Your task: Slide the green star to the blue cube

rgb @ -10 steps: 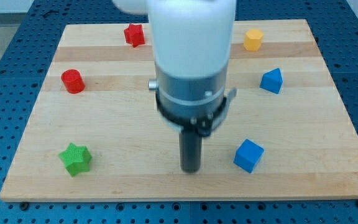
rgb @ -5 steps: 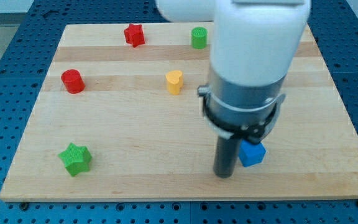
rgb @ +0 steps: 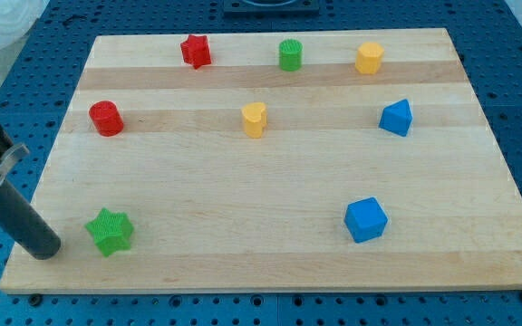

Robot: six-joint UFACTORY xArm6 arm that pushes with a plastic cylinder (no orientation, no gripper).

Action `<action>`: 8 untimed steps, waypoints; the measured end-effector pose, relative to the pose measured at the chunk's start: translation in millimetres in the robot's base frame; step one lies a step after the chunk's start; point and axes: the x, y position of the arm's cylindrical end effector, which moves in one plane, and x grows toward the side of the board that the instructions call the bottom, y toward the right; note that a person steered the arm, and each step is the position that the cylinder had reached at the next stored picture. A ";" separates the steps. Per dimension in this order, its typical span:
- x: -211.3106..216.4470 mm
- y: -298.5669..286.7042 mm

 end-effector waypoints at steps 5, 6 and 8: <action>-53.8 106.9; -52.7 128.3; -43.0 81.7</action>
